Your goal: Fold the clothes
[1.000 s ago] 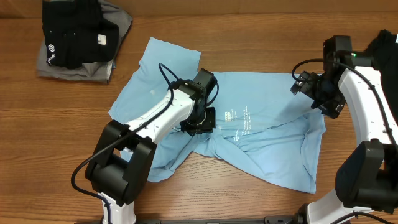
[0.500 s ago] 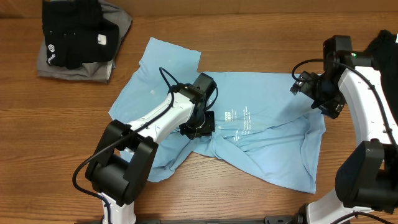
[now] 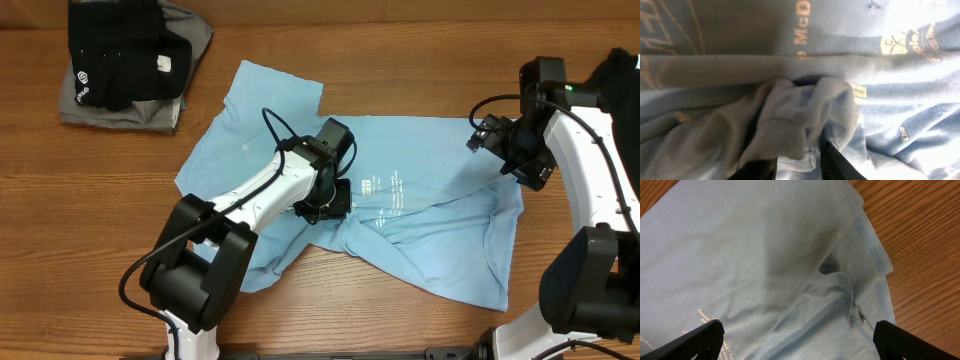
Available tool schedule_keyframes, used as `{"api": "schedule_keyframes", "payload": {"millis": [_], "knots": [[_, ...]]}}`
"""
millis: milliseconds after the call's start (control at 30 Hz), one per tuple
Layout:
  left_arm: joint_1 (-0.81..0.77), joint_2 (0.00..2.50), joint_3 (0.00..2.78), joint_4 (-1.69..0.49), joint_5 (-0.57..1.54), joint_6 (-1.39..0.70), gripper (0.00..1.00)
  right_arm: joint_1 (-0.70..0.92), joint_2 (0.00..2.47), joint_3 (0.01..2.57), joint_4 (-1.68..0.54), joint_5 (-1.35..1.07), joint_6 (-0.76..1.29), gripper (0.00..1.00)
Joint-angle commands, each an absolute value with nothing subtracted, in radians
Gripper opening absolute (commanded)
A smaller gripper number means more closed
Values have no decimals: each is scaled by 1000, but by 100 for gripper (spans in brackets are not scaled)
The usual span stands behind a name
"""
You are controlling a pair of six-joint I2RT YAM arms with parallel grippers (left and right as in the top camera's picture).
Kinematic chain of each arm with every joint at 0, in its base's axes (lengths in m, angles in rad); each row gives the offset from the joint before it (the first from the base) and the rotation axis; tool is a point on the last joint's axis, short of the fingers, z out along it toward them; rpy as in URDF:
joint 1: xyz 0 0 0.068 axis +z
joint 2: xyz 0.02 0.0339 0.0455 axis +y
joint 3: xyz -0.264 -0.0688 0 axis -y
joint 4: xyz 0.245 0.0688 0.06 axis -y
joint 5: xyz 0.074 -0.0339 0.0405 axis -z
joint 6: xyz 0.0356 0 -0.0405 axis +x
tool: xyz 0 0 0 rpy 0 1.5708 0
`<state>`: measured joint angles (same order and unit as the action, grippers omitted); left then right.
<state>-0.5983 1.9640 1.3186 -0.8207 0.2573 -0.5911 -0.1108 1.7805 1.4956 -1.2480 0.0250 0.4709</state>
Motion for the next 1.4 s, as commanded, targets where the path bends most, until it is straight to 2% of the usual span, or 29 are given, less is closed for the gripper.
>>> {"api": "schedule_keyframes", "payload": {"millis": [0,233,367,533,633,933,1133,1367], "knots": [[-617,1975,1302,-813,252,-566,33,-113,1787,1493,-1247,21,470,100],[-616,1975,1285,-811,252,-565,30,-113,1787,1493,-1247,21,470,100],[-615,1975,1285,-811,252,-565,21,-113,1787,1493,-1247,21,470,100],[-614,1974,1289,-813,252,-564,15,-113,1787,1493,-1247,21,470,100],[-614,1974,1303,-833,248,-564,4,-113,1787,1493,-1247,21,470,100],[-620,1937,1431,-1053,54,-565,4,-113,1787,1493,-1259,19,471,100],[-643,1829,1458,-1108,41,-564,4,-113,1782,1493,-1316,-33,471,83],[-692,1654,1458,-1200,17,-569,4,-113,1687,1493,-1386,-115,470,80]]}}
